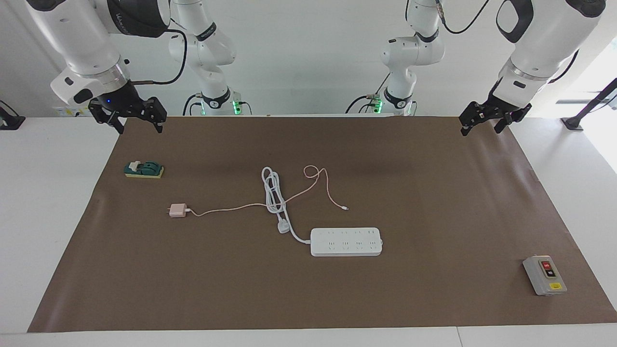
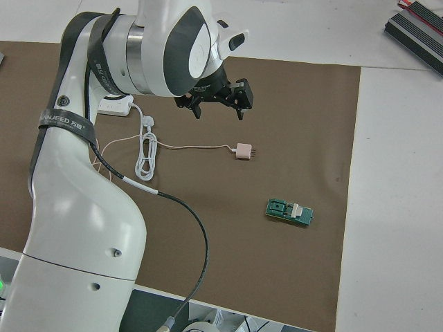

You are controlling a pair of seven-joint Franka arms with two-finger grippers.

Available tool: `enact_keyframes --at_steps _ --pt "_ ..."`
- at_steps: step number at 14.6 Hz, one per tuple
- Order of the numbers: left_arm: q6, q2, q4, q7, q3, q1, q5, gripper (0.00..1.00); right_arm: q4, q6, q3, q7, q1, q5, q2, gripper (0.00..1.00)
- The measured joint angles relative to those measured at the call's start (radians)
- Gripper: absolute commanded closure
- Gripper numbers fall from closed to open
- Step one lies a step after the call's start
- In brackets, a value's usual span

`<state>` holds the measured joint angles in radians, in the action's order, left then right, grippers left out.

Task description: Plug charger into power strip

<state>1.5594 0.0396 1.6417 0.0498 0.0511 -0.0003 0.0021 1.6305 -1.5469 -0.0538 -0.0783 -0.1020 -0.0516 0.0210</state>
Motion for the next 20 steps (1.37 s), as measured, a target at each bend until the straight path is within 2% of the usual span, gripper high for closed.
enact_keyframes --at_steps 5,10,15,20 --pt "-0.060 -0.011 -0.008 0.000 -0.001 0.000 0.000 0.00 0.073 -0.035 0.001 0.227 -0.065 0.043 -0.014 0.00" --pt "-0.067 -0.044 -0.061 0.034 -0.002 0.000 -0.008 0.00 0.086 -0.089 0.002 0.555 -0.113 0.176 -0.135 0.00" --pt "-0.099 -0.091 -0.132 0.035 0.002 -0.007 -0.146 0.00 0.088 -0.166 0.007 0.886 -0.179 0.400 -0.280 0.00" --pt "-0.097 -0.189 -0.178 -0.027 0.005 -0.017 -0.331 0.00 0.090 -0.229 0.009 0.929 -0.241 0.604 -0.425 0.00"
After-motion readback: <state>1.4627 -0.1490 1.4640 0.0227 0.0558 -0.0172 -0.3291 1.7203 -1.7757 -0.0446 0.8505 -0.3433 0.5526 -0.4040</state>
